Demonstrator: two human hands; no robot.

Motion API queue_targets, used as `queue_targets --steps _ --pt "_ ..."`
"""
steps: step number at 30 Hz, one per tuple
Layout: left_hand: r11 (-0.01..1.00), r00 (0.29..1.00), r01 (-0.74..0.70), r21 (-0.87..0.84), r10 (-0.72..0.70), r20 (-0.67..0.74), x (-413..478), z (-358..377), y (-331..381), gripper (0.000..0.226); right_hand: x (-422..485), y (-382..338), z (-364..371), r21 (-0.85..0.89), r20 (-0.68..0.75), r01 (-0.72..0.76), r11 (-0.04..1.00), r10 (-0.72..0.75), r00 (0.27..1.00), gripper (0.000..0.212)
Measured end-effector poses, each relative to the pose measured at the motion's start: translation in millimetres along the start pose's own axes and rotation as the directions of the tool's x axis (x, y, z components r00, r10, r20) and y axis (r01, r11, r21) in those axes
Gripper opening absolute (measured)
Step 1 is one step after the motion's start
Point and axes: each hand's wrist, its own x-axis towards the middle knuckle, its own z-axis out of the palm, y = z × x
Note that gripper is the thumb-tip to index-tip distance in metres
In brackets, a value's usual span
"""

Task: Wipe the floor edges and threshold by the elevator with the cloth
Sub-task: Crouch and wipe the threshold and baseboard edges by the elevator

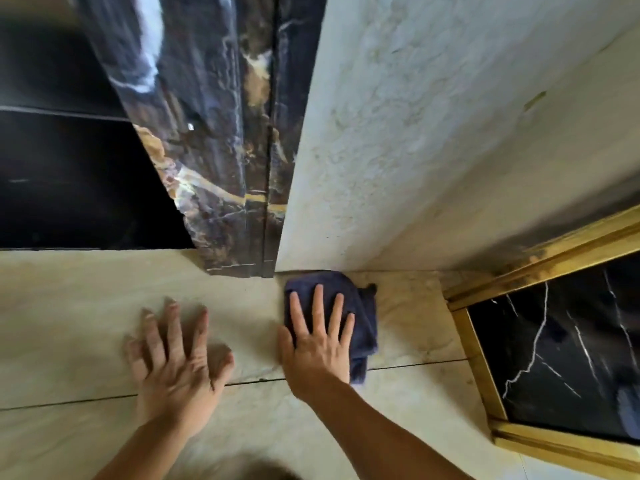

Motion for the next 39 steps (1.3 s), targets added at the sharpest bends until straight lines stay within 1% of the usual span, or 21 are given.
queue_targets --steps 3,5,7,8,9,11,13,16,17,19,21,22,24,26,28,30,31,33,36,37,39 --pt "1.0 0.999 -0.016 -0.008 0.015 -0.044 -3.7 2.0 -0.3 0.085 -3.7 -24.3 -4.6 -0.023 0.096 0.216 0.976 -0.212 0.972 0.057" --pt "1.0 0.998 -0.004 -0.012 0.003 -0.061 -4.8 1.5 2.2 0.084 2.8 -12.3 -13.3 -0.045 0.157 0.447 0.893 -0.436 0.886 0.053" --pt "1.0 0.997 0.016 -0.022 -0.018 -0.075 -4.7 1.6 2.4 0.084 11.4 27.5 -15.5 -0.134 0.119 0.624 0.77 -0.612 0.782 0.049" --pt "1.0 0.997 0.018 -0.018 -0.019 -0.072 -3.4 1.5 1.7 0.084 16.2 54.6 -19.2 -0.193 0.093 0.606 0.772 -0.6 0.794 0.048" --pt "1.0 0.999 0.014 -0.01 -0.015 -0.051 -5.2 1.2 1.8 0.084 16.0 85.3 -23.2 -0.237 0.064 0.495 0.836 -0.495 0.866 0.049" --pt "1.0 0.999 0.008 -0.001 -0.009 -0.036 -4.9 1.6 -1.2 0.084 16.8 133.1 -36.8 -0.244 0.047 0.154 0.957 -0.147 0.988 0.055" --pt "1.0 0.999 0.003 -0.002 -0.003 -0.033 -4.2 1.2 -0.4 0.084 16.6 152.2 -45.3 -0.21 0.099 -0.082 0.974 0.105 0.99 0.056" --pt "1.0 1.0 0.017 -0.003 -0.017 -0.01 -3.4 -1.1 -0.2 0.085 19.8 123.9 -48.3 -0.092 0.164 -0.195 0.977 0.208 0.964 0.062" --pt "1.0 1.0 0.02 0.0 -0.02 0.002 -2.7 -2.3 -0.3 0.085 19.0 105.3 -46.4 -0.087 0.191 -0.165 0.982 0.179 0.965 0.066" --pt "1.0 1.0 0.015 -0.004 -0.015 0.022 -1.4 -3.5 1.4 0.083 11.3 62.1 -37.2 -0.136 0.236 0.079 0.988 -0.045 0.971 0.072" --pt "0.999 0.999 0.032 -0.018 -0.031 0.043 -2.0 -4.8 1.9 0.081 -0.5 9.5 -28.9 -0.142 0.313 0.395 0.908 -0.338 0.888 0.072" --pt "0.999 0.997 0.028 -0.026 -0.026 0.075 -1.6 -4.3 1.5 0.081 -5.2 -12.2 -22.6 -0.142 0.339 0.497 0.856 -0.429 0.837 0.068" --pt "1.0 0.995 0.021 -0.02 -0.019 0.103 2.3 -0.7 -2.0 0.08 -8.9 -32.2 -14.4 -0.174 0.317 0.594 0.786 -0.526 0.789 0.059" --pt "0.998 0.99 0.054 -0.021 -0.05 0.13 1.0 -5.8 -2.6 0.081 -9.0 -21.9 -7.7 -0.192 0.247 0.608 0.771 -0.561 0.79 0.054" --pt "0.998 0.992 0.042 -0.036 -0.037 0.124 1.5 -12.1 -2.3 0.081 -7.6 17.4 -7.5 -0.203 0.235 0.482 0.852 -0.435 0.869 0.055" --pt "0.999 0.987 0.025 -0.044 -0.018 0.162 1.7 -17.6 -10.5 0.082 -3.2 67.4 -14.3 -0.216 0.125 0.205 0.955 -0.181 0.975 0.063" --pt "0.999 0.988 -0.005 -0.042 0.011 0.152 0.8 -20.3 -18.7 0.082 0.1 89.7 -18.0 -0.229 0.095 0.074 0.971 -0.053 0.994 0.066" --pt "0.995 0.991 -0.048 -0.087 0.059 0.123 -3.4 -21.3 -37.2 0.082 3.0 120.6 -27.2 -0.249 0.103 -0.106 0.963 0.135 0.985 0.062" --pt "0.995 0.99 -0.067 -0.073 0.075 0.116 -8.2 -17.8 -65.1 0.081 1.2 112.8 -29.7 -0.259 0.105 -0.244 0.934 0.279 0.955 0.061" --pt "0.997 0.996 -0.046 -0.069 0.051 0.071 -8.2 -19.0 -72.8 0.076 -2.8 94.1 -25.7 -0.272 0.098 -0.234 0.934 0.268 0.958 0.063" --pt "0.997 0.999 0.027 -0.071 -0.025 0.022 -5.3 -21.2 -88.1 0.069 -22.3 47.3 -6.8 -0.275 0.058 -0.097 0.956 0.117 0.991 0.056"
